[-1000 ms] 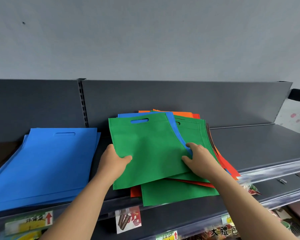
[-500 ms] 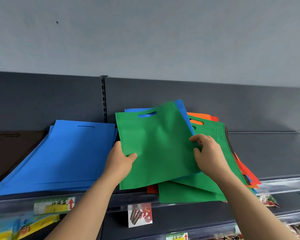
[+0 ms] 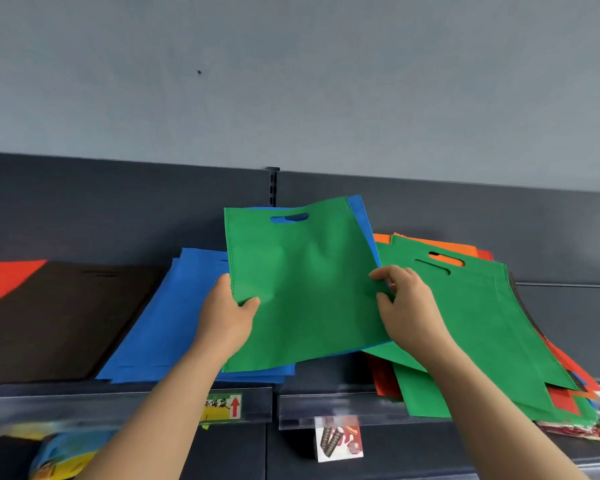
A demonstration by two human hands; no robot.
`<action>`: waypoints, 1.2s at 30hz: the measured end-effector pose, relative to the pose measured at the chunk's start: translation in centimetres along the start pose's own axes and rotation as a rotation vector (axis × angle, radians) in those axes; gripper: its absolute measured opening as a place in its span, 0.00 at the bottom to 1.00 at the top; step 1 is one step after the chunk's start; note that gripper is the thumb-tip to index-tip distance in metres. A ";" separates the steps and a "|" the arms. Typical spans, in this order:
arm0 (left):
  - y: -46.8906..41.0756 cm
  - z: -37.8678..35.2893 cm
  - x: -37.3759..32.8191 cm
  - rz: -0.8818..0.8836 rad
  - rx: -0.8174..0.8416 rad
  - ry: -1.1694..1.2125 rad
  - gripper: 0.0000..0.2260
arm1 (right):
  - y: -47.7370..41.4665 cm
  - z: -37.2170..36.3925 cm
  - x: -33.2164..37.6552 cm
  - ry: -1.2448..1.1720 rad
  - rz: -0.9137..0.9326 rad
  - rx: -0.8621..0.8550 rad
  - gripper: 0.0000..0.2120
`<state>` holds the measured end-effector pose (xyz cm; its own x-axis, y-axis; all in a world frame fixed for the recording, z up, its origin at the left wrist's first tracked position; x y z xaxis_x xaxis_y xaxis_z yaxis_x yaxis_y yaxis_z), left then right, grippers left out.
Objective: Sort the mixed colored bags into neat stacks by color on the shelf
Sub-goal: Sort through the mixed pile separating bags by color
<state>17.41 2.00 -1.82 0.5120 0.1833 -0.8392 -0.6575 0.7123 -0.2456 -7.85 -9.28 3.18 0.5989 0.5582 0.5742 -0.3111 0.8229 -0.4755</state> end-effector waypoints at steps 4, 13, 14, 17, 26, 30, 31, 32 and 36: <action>-1.1 4.8 2.8 0.004 -0.012 -0.064 0.09 | 0.8 -4.9 3.3 -0.004 0.005 0.074 0.17; -3.2 9.5 8.4 -0.001 0.066 -0.141 0.17 | 2.9 -13.8 6.3 -0.001 -0.148 0.220 0.17; -3.2 9.5 8.8 -0.005 0.079 -0.155 0.18 | 3.1 -14.4 6.3 0.004 -0.167 0.226 0.18; -3.6 9.3 10.2 0.004 0.117 -0.186 0.17 | 3.8 -15.9 5.9 0.034 -0.226 0.237 0.19; -3.6 9.1 12.8 0.041 0.149 -0.320 0.05 | 5.1 -17.2 4.6 0.081 -0.325 0.245 0.19; -3.3 10.0 11.8 -0.015 0.068 -0.280 0.05 | 5.1 -17.2 5.2 0.123 -0.268 0.278 0.20; -3.1 10.4 11.6 -0.020 0.049 -0.232 0.05 | 5.0 -17.2 5.4 0.115 -0.251 0.290 0.21; -2.9 10.9 11.2 -0.022 0.029 -0.178 0.04 | 4.9 -17.2 5.7 0.105 -0.235 0.302 0.21; -2.4 13.5 10.9 -0.003 -0.065 -0.013 0.02 | 4.1 -17.8 7.4 0.040 -0.193 0.333 0.22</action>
<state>32.07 11.43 -3.79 0.5210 0.1901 -0.8321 -0.6901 0.6676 -0.2796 8.40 -3.65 -6.38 0.6962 0.3908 0.6022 -0.4085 0.9054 -0.1152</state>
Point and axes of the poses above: each hand's wrist, its own y-axis away from the middle knuckle, its own z-axis out of the back of the hand, x = y × z, the point moved 8 cm from there along -y, towards the middle knuckle, and after that the axes turned 2 degrees about -y, right-handed, at the moved point
